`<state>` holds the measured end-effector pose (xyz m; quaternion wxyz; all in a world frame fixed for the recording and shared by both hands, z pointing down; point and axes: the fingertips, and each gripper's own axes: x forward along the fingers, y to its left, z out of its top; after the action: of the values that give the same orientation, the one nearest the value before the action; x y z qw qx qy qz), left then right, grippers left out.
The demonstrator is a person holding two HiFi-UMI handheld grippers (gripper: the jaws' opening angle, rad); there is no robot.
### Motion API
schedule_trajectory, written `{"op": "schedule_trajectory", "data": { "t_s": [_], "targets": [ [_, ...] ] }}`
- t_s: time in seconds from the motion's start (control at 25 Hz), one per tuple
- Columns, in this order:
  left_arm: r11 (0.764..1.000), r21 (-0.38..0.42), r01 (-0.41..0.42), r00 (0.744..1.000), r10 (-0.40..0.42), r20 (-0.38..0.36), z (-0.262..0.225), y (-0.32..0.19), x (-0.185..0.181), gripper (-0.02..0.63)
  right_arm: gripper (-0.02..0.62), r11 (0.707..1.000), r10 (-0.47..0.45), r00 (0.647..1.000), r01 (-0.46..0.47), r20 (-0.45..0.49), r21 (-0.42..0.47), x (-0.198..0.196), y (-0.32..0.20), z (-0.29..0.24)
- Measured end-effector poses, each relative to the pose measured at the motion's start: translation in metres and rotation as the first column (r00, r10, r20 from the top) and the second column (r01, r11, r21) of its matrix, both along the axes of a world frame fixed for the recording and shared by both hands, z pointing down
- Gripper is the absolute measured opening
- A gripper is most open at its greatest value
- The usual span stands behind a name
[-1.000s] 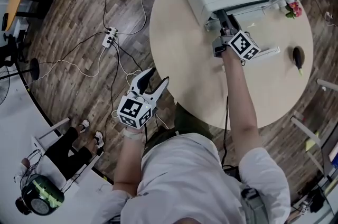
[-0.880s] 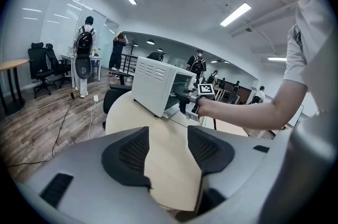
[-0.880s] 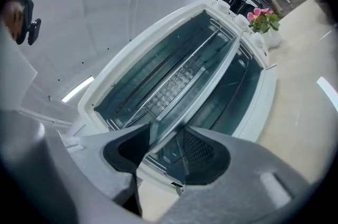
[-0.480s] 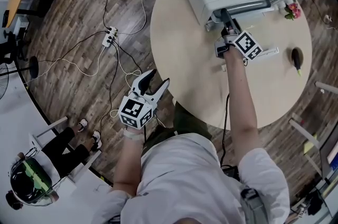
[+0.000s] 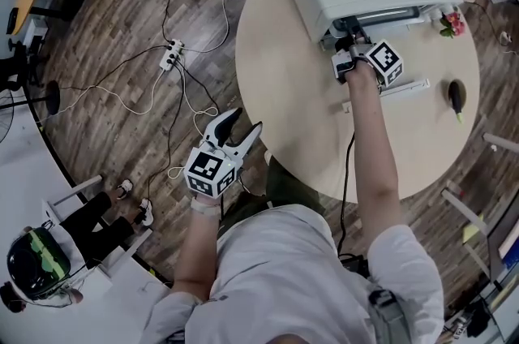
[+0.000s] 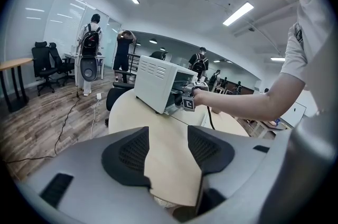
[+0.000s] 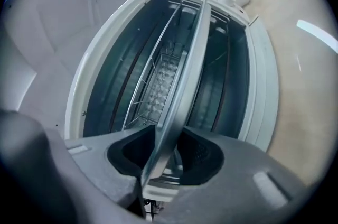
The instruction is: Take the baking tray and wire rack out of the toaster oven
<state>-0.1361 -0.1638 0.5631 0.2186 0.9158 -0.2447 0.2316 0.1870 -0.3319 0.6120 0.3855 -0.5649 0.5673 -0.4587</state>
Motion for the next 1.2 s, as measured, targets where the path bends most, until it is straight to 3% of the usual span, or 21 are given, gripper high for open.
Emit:
{"op": "schedule_trajectory", "data": {
  "t_s": [0.16, 0.72, 1.2],
  "targets": [
    [1.0, -0.003, 0.007, 1.0, -0.007, 0.0, -0.001, 0.002, -0.002, 0.213, 0.098, 1.0, 0.017, 0.998, -0.017, 0.056, 0.007, 0.002, 0.013, 0.003],
    [0.999, 0.012, -0.036, 0.999, 0.036, -0.01, -0.008, 0.033, -0.005, 0.213, 0.047, 0.998, 0.061, 0.981, -0.057, 0.182, -0.026, 0.001, 0.095, 0.016],
    [0.992, 0.033, -0.123, 0.992, 0.123, -0.019, -0.014, 0.069, 0.003, 0.213, 0.021, 0.989, 0.145, 0.94, -0.131, 0.307, -0.066, -0.002, 0.189, 0.034]
  ]
}}
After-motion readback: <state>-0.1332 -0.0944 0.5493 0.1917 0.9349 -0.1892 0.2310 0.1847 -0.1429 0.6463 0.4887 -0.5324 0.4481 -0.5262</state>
